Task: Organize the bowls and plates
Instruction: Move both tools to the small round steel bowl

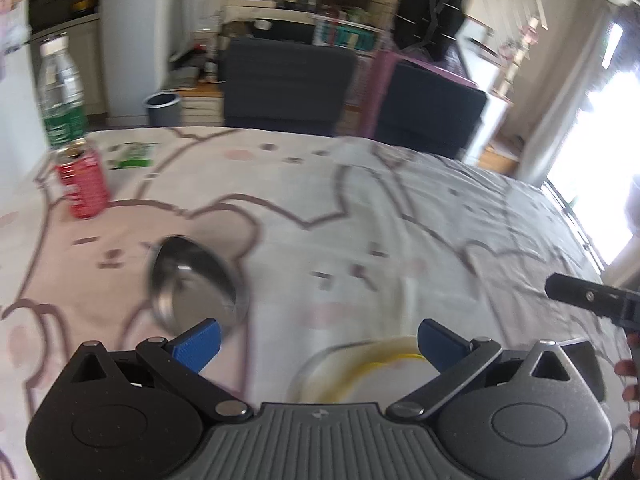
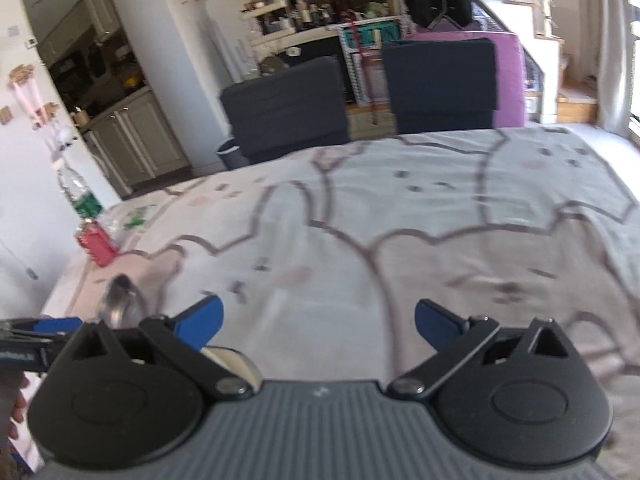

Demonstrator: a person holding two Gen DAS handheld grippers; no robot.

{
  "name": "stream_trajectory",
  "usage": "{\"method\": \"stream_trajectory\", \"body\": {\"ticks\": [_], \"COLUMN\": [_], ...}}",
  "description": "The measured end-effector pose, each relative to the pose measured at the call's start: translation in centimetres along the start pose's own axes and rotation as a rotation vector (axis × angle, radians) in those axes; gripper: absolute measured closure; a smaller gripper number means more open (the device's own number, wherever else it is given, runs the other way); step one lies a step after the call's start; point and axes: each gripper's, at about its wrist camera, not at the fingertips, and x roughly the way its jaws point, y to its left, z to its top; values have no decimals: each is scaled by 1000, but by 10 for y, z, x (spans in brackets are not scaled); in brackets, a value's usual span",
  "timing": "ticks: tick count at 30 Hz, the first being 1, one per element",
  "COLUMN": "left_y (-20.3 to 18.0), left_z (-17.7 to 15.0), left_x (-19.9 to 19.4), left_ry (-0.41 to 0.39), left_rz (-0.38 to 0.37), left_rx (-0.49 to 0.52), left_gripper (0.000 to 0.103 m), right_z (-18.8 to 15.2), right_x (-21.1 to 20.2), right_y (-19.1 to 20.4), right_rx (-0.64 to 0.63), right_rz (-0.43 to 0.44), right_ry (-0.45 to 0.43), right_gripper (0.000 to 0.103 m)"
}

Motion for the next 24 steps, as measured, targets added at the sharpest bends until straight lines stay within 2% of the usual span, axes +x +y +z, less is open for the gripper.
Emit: {"method": "stream_trajectory", "body": {"ticks": [7,13,15,17,20,24], "left_y": [64,104,114,122,129,135], "left_z": [14,28,31,31,29,28], "left_x": [-7,5,14,23,38,55], "left_ry": [-50,-50,-43,-26,9,23], "left_rz": [33,44,45,39,46,57], "left_rx": [-96,-167,-192,-221,-232,-268], "left_gripper": [4,27,32,38,44,46], "right_z": [-4,-4,-5,-9,-14,-24], "right_x": [37,68,81,96,124,147], "right_y": [68,116,127,137,155,181], "right_rx": [-29,-26,20,62,92,92], "right_rz": [97,134,134,143,160,190], "right_ry": [27,67,74,94,150,191], "right_gripper": [0,0,10,35,47,54]}}
